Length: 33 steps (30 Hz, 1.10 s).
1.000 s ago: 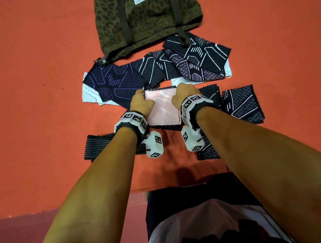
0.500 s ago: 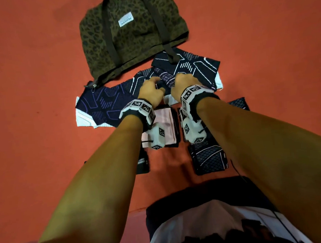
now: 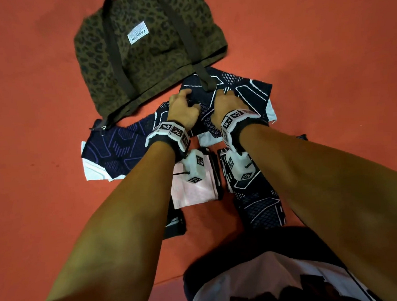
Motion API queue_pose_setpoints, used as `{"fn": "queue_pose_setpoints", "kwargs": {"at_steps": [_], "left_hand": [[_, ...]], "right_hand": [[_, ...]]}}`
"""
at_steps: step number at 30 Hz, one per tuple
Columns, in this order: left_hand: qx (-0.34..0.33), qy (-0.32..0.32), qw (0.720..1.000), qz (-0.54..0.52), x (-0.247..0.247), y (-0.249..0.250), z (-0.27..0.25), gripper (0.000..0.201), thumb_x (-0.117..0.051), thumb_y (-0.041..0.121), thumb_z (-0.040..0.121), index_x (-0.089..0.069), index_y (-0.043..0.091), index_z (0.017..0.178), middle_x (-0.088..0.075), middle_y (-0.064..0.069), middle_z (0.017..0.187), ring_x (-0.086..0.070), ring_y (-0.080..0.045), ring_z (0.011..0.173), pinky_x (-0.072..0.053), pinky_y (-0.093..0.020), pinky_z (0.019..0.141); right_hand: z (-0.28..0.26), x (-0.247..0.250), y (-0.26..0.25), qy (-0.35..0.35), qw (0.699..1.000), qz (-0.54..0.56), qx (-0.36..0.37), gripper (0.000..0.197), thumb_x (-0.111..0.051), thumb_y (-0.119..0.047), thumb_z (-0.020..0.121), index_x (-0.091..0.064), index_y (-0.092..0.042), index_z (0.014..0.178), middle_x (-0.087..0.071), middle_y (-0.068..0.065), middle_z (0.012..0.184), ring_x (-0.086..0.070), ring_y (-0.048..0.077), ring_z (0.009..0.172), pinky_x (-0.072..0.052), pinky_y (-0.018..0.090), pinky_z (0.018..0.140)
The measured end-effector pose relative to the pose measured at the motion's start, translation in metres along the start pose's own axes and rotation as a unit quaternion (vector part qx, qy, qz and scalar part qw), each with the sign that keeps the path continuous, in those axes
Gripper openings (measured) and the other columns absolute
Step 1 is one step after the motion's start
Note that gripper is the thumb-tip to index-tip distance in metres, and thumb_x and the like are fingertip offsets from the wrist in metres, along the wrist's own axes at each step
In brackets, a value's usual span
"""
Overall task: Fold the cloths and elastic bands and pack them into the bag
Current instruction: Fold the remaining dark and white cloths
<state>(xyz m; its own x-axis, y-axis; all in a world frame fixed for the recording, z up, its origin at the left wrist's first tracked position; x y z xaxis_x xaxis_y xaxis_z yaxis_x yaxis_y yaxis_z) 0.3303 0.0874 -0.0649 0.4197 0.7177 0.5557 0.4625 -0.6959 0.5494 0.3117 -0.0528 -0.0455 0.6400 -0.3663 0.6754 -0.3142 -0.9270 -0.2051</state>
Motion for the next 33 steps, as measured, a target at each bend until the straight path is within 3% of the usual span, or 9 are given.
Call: {"fn": "queue_pose_setpoints", "kwargs": {"at_steps": [5, 8, 12, 15, 18, 22, 28, 31, 33], "left_hand": [[-0.012, 0.031, 0.999, -0.021, 0.003, 0.002, 0.002, 0.048, -0.059, 0.01, 0.091, -0.053, 0.004, 0.138, -0.044, -0.012, 0.139, -0.051, -0.024, 0.126, -0.035, -0.03, 0.113], [-0.016, 0.045, 0.999, -0.023, 0.009, 0.003, -0.003, 0.045, -0.058, 0.011, 0.091, -0.056, 0.006, 0.136, -0.048, -0.009, 0.136, -0.054, -0.024, 0.121, -0.039, -0.032, 0.11], [-0.021, 0.06, 0.997, -0.041, 0.018, 0.001, -0.018, 0.041, -0.059, 0.012, 0.091, -0.061, 0.007, 0.131, -0.053, -0.007, 0.131, -0.056, -0.021, 0.118, -0.04, -0.029, 0.108], [-0.01, 0.073, 0.996, -0.059, 0.025, -0.008, -0.035, 0.034, -0.057, 0.01, 0.091, -0.066, 0.009, 0.124, -0.056, -0.003, 0.127, -0.057, -0.014, 0.108, -0.039, -0.02, 0.104], [0.008, 0.088, 0.992, -0.088, 0.031, -0.017, -0.055, 0.03, -0.055, 0.007, 0.092, -0.068, 0.009, 0.119, -0.054, 0.004, 0.118, -0.057, -0.01, 0.097, -0.044, -0.022, 0.101], [0.036, 0.117, 0.987, -0.105, 0.034, -0.031, -0.076, 0.031, -0.055, 0.009, 0.093, -0.067, 0.01, 0.121, -0.052, 0.01, 0.107, -0.055, -0.007, 0.096, -0.042, -0.012, 0.086], [0.093, 0.176, 0.97, -0.14, 0.035, -0.067, -0.108, 0.024, -0.057, 0.016, 0.09, -0.071, 0.015, 0.109, -0.067, 0.002, 0.109, -0.064, -0.015, 0.1, -0.048, -0.024, 0.092], [0.113, 0.207, 0.958, -0.161, 0.036, -0.091, -0.125, 0.011, -0.06, 0.022, 0.086, -0.07, 0.019, 0.089, -0.072, -0.001, 0.093, -0.068, -0.023, 0.094, -0.053, -0.033, 0.091], [0.117, 0.235, 0.951, -0.162, 0.042, -0.102, -0.137, 0.006, -0.062, 0.019, 0.086, -0.068, 0.019, 0.086, -0.07, 0.002, 0.087, -0.067, -0.021, 0.09, -0.053, -0.033, 0.091]], "right_hand": [[0.013, 0.001, 0.003, 0.015, 1.0, -0.002, 0.0, 0.062, -0.068, -0.021, 0.086, -0.036, -0.008, 0.139, -0.044, 0.019, 0.133, -0.051, 0.039, 0.121, -0.049, 0.046, 0.092], [0.015, 0.004, 0.004, 0.028, 1.0, 0.004, 0.001, 0.057, -0.065, -0.023, 0.088, -0.041, -0.008, 0.137, -0.046, 0.019, 0.132, -0.051, 0.039, 0.121, -0.048, 0.046, 0.093], [0.013, 0.002, 0.0, 0.016, 1.0, -0.003, 0.011, 0.065, -0.07, -0.029, 0.085, -0.039, -0.009, 0.138, -0.045, 0.018, 0.133, -0.049, 0.039, 0.123, -0.047, 0.047, 0.093], [0.006, 0.002, 0.0, 0.017, 0.999, -0.027, 0.026, 0.056, -0.068, -0.029, 0.087, -0.045, -0.008, 0.134, -0.048, 0.019, 0.13, -0.052, 0.04, 0.119, -0.048, 0.047, 0.092], [-0.005, 0.003, -0.002, 0.023, 0.998, -0.037, 0.052, 0.038, -0.062, -0.028, 0.091, -0.056, -0.008, 0.123, -0.053, 0.019, 0.124, -0.056, 0.04, 0.111, -0.051, 0.046, 0.09], [-0.027, 0.003, -0.013, 0.026, 0.996, -0.013, 0.085, 0.036, -0.06, -0.026, 0.091, -0.057, -0.009, 0.122, -0.054, 0.019, 0.122, -0.055, 0.04, 0.112, -0.05, 0.046, 0.089], [-0.068, -0.004, -0.034, 0.046, 0.987, -0.004, 0.155, 0.03, -0.058, -0.025, 0.086, -0.061, -0.012, 0.113, -0.057, 0.016, 0.117, -0.054, 0.035, 0.111, -0.048, 0.04, 0.088], [-0.09, -0.017, -0.046, 0.042, 0.979, -0.023, 0.198, 0.029, -0.059, -0.024, 0.085, -0.059, -0.01, 0.111, -0.056, 0.015, 0.118, -0.052, 0.034, 0.112, -0.047, 0.04, 0.091], [-0.102, -0.025, -0.052, 0.035, 0.974, -0.033, 0.221, 0.031, -0.059, -0.026, 0.086, -0.057, -0.01, 0.113, -0.054, 0.013, 0.12, -0.051, 0.032, 0.113, -0.046, 0.039, 0.091]]}}
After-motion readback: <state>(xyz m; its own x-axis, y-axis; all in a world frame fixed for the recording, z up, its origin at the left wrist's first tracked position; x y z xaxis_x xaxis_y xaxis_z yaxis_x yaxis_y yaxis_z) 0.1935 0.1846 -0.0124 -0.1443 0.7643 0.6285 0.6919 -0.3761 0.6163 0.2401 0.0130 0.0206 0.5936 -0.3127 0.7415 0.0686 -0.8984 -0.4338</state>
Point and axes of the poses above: each hand's wrist, its own z-axis towards the middle knuckle, its own x-axis out of the back of the hand, y = z × x, the point moved 10 cm from there along z, towards the middle knuckle
